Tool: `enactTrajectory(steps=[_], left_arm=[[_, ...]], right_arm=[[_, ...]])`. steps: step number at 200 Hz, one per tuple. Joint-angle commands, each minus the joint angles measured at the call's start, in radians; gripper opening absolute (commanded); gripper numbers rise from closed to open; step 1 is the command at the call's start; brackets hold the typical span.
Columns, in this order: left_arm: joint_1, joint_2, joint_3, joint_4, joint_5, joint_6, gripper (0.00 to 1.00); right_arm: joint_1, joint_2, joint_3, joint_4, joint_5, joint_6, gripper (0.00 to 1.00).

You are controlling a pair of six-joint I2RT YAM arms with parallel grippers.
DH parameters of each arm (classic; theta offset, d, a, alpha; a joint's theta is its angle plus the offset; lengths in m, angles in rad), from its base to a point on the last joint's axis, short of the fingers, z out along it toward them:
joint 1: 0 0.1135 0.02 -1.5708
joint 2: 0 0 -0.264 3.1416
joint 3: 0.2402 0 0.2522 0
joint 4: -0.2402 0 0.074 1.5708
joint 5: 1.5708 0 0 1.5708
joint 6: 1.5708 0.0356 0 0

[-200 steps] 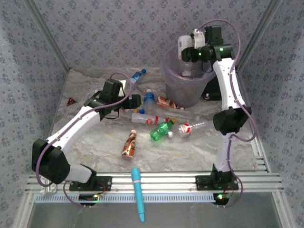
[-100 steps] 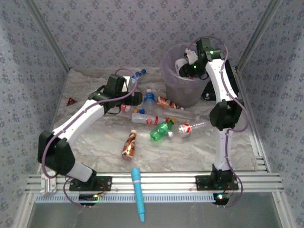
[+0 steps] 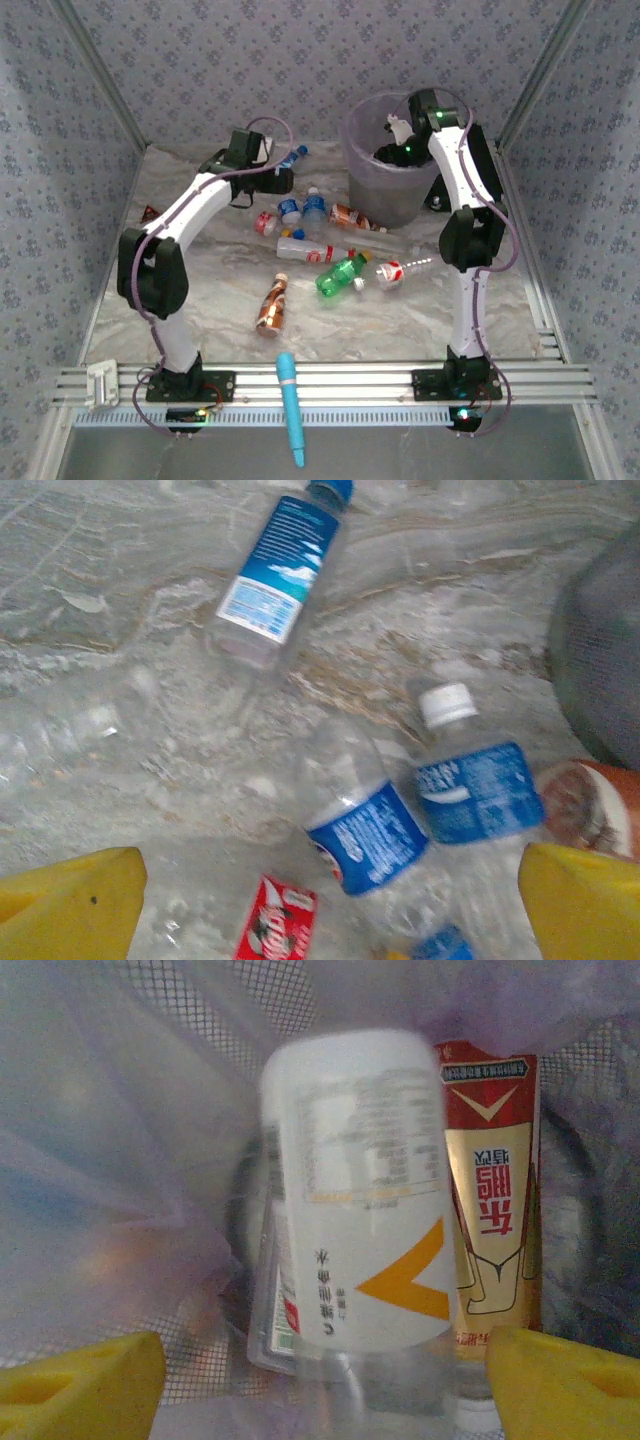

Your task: Put the plastic bottles in the bin

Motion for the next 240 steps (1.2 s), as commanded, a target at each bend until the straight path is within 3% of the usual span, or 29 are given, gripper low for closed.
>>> enactTrajectory(steps=[1,48,95,125,156,240], left_arm=[[0.012,0.060,0.094,-0.009,0.020,0.047,0.97],[0.025,0.231,0.271,-0.038,-0.005,0.106,0.99],[0.031,0.379,0.451,-0.072,-0.009,0.168,1.00],[0.068,0.526,0.682,-0.249,0.076,0.156,0.99],[0.090,0.638,0.828,-0.319,0.149,0.155,1.00],[0.088,0.760,0.896,-0.306,0.162,0.124,0.95]], right_arm=[[-0.003,-0.039,0.092,-0.062,0.018,-0.006,0.85],[-0.007,-0.240,0.086,-0.028,0.012,0.003,0.85],[-0.032,-0.579,-0.146,0.121,-0.063,0.078,0.87],[-0.029,-0.791,-0.359,0.201,-0.098,0.124,0.88],[-0.018,-1.019,-0.641,0.315,-0.111,0.192,0.88],[-0.013,-1.200,-0.849,0.299,-0.071,0.213,0.89]])
